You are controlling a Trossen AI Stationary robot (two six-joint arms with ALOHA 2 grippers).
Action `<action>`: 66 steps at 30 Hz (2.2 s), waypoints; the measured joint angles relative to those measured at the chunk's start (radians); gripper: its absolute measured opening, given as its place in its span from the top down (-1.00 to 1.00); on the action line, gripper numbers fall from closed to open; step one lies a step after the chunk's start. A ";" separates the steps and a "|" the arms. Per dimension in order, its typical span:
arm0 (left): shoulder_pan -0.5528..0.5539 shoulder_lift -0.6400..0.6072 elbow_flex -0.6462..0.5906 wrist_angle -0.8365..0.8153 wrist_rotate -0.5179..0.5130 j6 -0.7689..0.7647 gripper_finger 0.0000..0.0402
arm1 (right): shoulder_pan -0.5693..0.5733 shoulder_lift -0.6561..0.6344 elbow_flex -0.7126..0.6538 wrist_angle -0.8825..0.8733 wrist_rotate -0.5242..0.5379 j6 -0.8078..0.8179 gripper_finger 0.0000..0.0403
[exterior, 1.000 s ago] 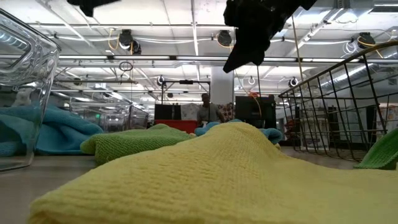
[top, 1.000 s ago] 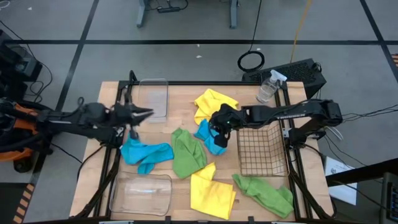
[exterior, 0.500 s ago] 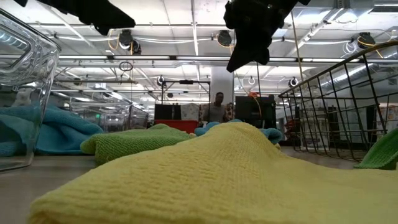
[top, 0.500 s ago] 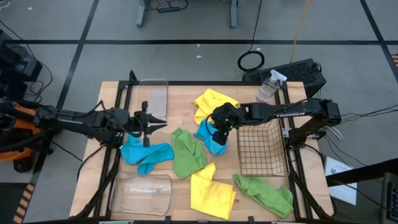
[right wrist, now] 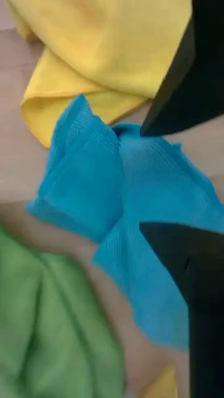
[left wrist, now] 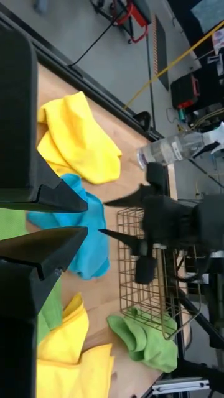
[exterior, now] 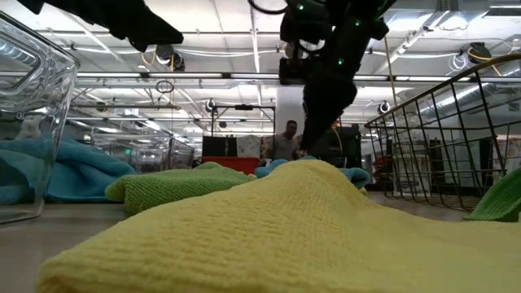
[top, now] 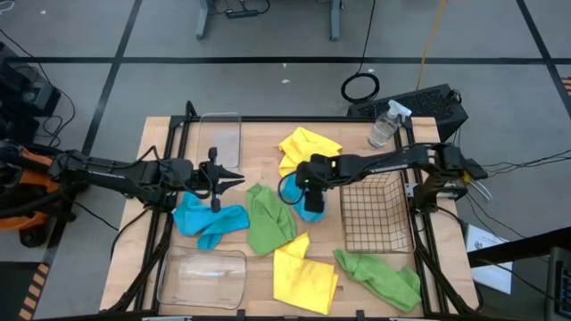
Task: Sort microfiber towel by color & place in baskets
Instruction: Put the right blue microfiber cloth into the top transparent bin
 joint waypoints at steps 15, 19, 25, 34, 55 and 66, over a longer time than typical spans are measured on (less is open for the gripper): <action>0.000 0.012 0.000 -0.018 -0.006 0.009 0.72 | -0.001 0.134 0.154 -0.101 -0.027 -0.332 -0.69; 0.000 0.012 0.000 -0.018 -0.006 0.009 0.72 | -0.008 0.192 0.186 -0.134 -0.021 -0.362 -0.69; 0.000 0.012 0.000 -0.019 -0.007 0.010 0.72 | -0.008 0.264 0.235 -0.155 -0.023 -0.398 -0.69; 0.000 0.012 0.000 -0.019 -0.007 0.028 0.72 | -0.007 0.348 0.251 -0.225 -0.050 -0.396 -0.32; 0.000 0.012 0.000 -0.020 -0.007 0.028 0.72 | 0.016 0.261 0.240 -0.246 -0.074 -0.289 0.91; 0.000 0.066 -0.001 -0.007 -0.007 0.028 0.67 | 0.055 0.110 0.241 -0.216 0.000 -0.097 0.94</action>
